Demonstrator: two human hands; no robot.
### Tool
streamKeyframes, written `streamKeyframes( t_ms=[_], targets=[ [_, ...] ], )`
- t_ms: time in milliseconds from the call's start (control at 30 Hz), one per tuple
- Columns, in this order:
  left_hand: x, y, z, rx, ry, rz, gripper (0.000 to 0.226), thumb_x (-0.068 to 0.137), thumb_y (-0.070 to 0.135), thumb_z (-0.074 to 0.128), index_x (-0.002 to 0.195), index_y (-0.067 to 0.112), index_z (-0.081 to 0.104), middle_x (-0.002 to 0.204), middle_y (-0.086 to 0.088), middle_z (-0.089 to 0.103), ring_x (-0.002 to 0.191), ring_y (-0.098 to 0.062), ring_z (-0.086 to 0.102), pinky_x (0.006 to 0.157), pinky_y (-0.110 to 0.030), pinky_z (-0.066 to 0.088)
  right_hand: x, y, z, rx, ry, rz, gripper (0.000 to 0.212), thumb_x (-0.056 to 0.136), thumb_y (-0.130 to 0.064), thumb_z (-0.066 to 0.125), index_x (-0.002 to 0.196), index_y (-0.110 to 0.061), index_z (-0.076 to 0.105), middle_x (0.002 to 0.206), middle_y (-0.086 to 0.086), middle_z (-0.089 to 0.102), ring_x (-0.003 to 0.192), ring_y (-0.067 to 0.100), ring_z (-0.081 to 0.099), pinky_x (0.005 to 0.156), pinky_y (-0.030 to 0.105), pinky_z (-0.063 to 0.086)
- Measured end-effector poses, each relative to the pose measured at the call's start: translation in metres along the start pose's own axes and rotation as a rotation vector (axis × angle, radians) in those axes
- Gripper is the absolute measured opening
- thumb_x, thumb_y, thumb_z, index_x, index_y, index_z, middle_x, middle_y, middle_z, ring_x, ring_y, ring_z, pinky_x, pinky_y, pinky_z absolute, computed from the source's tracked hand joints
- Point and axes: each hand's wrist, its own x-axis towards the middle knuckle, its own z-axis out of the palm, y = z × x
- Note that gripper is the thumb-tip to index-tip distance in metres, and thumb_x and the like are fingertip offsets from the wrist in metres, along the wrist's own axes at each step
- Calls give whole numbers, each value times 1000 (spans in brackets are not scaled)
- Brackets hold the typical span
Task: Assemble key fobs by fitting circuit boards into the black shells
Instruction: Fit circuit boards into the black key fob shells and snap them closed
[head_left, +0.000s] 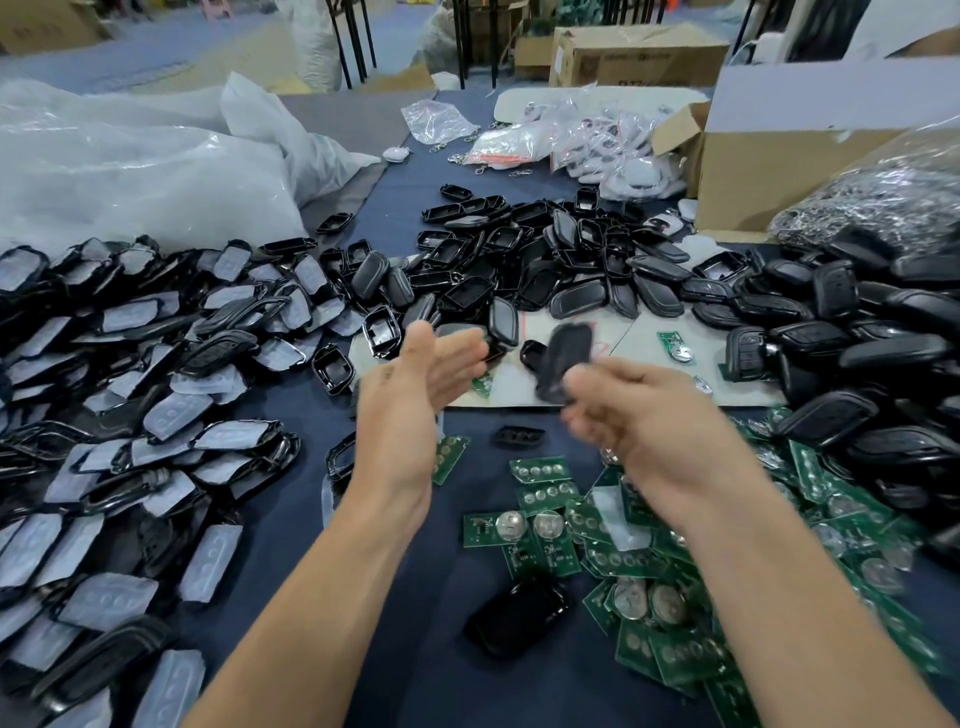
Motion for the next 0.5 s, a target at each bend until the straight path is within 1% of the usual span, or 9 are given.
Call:
streamKeyframes(
  t_ms=[67,133,167,233,300,333,400,467,500],
  targets=[
    [1,1,-3,15,54,-12,50,109,44,41,107,11,79,102,0,81,99,-13,77,90,-21,59,-2,-22,-24,352,-27,-109,48,83,-24,72,125,-2,65,112,8,76,94,14,75,77,24,61],
    [1,1,-4,59,67,-20,46,110,37,43,104,11,80,98,0,81,95,-13,77,84,-18,59,-3,-34,-39,407,-50,-209,46,89,-27,68,132,-10,63,126,4,74,114,17,72,91,30,60],
    [2,1,-4,79,68,-16,44,110,36,44,101,12,80,97,1,81,93,-12,77,82,-16,58,-3,-34,-39,284,-34,-230,38,90,-21,68,127,-13,68,123,4,75,112,18,72,93,33,60],
    [3,1,-4,104,83,2,43,110,35,47,97,14,81,95,1,81,92,-12,77,79,-16,58,3,-24,-31,-116,63,-250,19,87,-6,73,100,-19,81,103,5,80,102,21,75,94,36,60],
    [7,0,-6,114,126,16,41,109,34,49,93,15,82,93,1,81,91,-13,77,79,-18,58,10,-15,-17,-473,169,-284,23,84,-2,76,84,-24,83,91,-1,81,97,17,76,90,33,59],
    [9,0,-8,114,154,19,41,109,34,50,92,15,82,92,1,81,90,-13,77,81,-19,57,16,-13,-10,-606,206,-309,21,84,-6,76,87,-26,82,90,-6,80,95,11,76,90,31,58],
    [12,0,-13,99,210,14,39,108,32,52,90,15,82,90,0,81,89,-15,77,83,-24,56,32,-11,4,-900,238,-359,22,86,-18,74,105,-28,80,101,-10,79,101,8,73,94,32,56],
    [14,1,-17,90,253,3,36,107,30,55,89,15,82,89,-1,81,87,-16,78,83,-26,55,47,-5,18,-1216,219,-330,38,89,-29,72,126,-23,72,121,-1,74,115,21,67,101,35,52],
    [16,1,-19,89,266,-3,35,106,29,57,88,15,82,88,-1,81,87,-16,78,83,-26,55,52,-1,25,-1353,214,-306,38,90,-31,70,127,-21,70,123,5,73,115,27,65,97,35,52]
  ],
)
